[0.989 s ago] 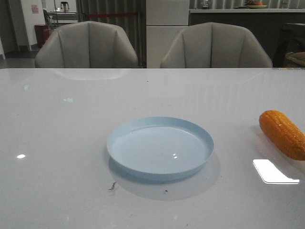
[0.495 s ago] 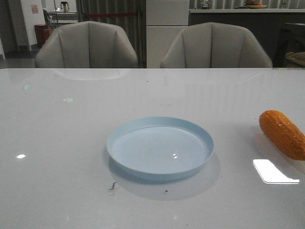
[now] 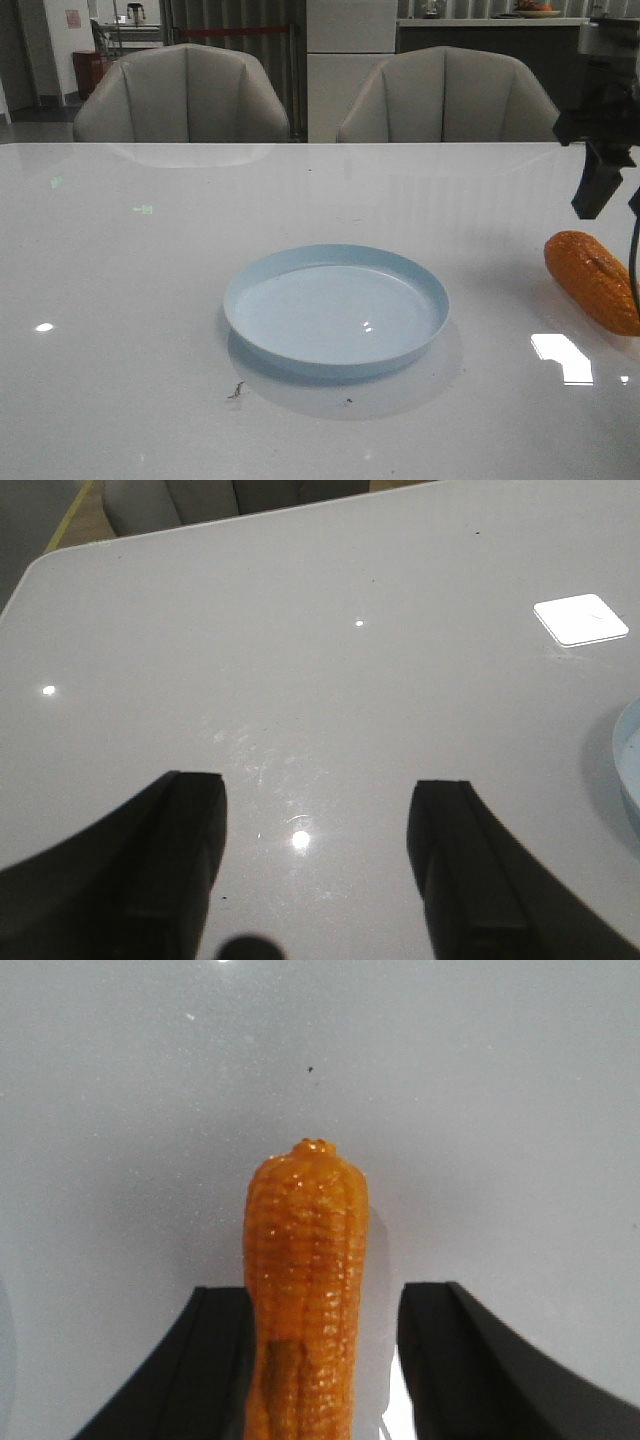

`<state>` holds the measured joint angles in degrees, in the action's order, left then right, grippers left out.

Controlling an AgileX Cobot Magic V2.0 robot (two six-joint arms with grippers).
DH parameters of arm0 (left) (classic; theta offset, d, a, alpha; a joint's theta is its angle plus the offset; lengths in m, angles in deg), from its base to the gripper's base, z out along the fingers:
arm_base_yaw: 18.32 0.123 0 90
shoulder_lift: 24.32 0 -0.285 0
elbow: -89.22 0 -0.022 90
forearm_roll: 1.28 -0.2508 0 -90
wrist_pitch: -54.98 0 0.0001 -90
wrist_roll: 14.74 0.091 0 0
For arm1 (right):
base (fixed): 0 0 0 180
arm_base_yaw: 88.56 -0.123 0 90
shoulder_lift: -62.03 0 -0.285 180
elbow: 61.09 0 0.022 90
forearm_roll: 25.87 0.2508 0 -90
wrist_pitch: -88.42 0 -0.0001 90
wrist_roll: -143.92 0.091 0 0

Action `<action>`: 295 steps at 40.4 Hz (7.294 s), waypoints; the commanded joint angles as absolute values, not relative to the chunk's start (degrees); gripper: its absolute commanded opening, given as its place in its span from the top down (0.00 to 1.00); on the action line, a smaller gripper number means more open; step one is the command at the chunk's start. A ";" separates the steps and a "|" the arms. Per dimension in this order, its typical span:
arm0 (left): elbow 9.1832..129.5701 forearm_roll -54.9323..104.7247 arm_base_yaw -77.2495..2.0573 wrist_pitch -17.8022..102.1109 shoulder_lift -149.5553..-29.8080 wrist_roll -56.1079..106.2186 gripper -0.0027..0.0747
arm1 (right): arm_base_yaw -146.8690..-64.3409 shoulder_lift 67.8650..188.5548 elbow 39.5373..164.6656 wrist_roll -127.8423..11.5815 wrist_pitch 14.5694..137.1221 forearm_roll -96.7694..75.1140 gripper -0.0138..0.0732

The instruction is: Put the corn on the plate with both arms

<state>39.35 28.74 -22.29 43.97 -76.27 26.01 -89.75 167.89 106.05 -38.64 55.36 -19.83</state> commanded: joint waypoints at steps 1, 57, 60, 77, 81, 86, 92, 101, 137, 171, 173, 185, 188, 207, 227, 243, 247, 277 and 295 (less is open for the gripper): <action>41.00 29.61 -22.81 46.82 -75.95 26.03 0.37 | -89.62 168.21 108.70 -38.51 56.82 -19.20 0.34; 41.00 29.61 -22.81 46.19 -76.55 26.03 0.37 | -90.18 178.33 109.53 -42.20 54.33 -12.61 0.51; 41.00 29.61 -22.81 46.19 -76.55 26.03 0.37 | -90.29 178.27 111.35 -42.44 52.74 -12.61 0.51; 41.00 29.61 -22.81 46.19 -76.55 26.03 0.37 | -97.73 177.42 131.78 -44.41 40.72 -12.61 0.51; 41.00 29.61 -22.81 46.19 -76.55 26.03 0.37 | -101.80 177.42 135.57 -44.41 38.55 -12.61 0.51; 41.00 29.61 -22.81 46.15 -76.55 26.03 0.37 | -107.50 177.54 137.74 -44.41 38.53 -12.56 0.51; 41.00 29.61 -22.81 46.15 -76.55 26.03 0.37 | -114.13 178.81 137.79 -44.44 40.02 -12.56 0.51; 41.00 29.61 -22.81 46.15 -76.55 26.03 0.37 | -119.97 182.61 137.73 -44.44 40.32 -12.67 0.50; 41.00 29.61 -22.81 45.67 -76.55 26.03 0.37 | -120.78 184.46 143.03 -44.92 38.19 -19.96 0.20; 41.00 29.41 -22.81 45.58 -76.55 26.03 0.37 | -92.39 154.40 131.37 -45.26 33.12 -20.07 0.20; 41.00 29.41 -22.81 45.58 -76.55 26.03 0.37 | -91.09 151.79 126.65 -45.26 35.88 -19.78 0.20; 41.00 29.41 -22.81 45.58 -76.55 26.03 0.37 | -88.09 135.20 99.02 -44.15 48.47 -19.22 0.20; 41.00 29.41 -22.81 45.58 -76.55 26.03 0.37 | -88.09 131.53 93.91 -42.16 49.65 -19.22 0.20; 41.00 29.41 -22.81 45.58 -76.55 26.03 0.37 | -88.09 119.46 80.40 -40.08 52.05 -19.27 0.20; 41.00 29.41 -22.81 45.58 -76.55 26.03 0.76 | -88.09 119.53 80.40 -40.08 52.04 -19.21 0.20; 41.00 29.41 -22.81 45.58 -76.55 26.03 0.85 | -88.09 119.53 80.40 -40.08 52.04 -19.21 0.20; 41.00 29.41 -22.81 45.58 -76.55 26.03 0.84 | -88.09 119.53 80.40 -40.08 52.04 -19.21 0.20; 31.21 0.43 -23.83 52.99 -55.47 -9.01 0.84 | -88.09 119.53 80.40 -40.08 52.04 -19.21 0.20; 11.32 1.27 -23.77 54.98 -32.52 -11.47 0.85 | -88.09 119.53 80.40 -40.08 52.04 -19.21 0.20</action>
<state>12.48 0.90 -23.47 49.64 -34.34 -9.01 -88.40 120.14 79.01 -40.16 48.46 -19.66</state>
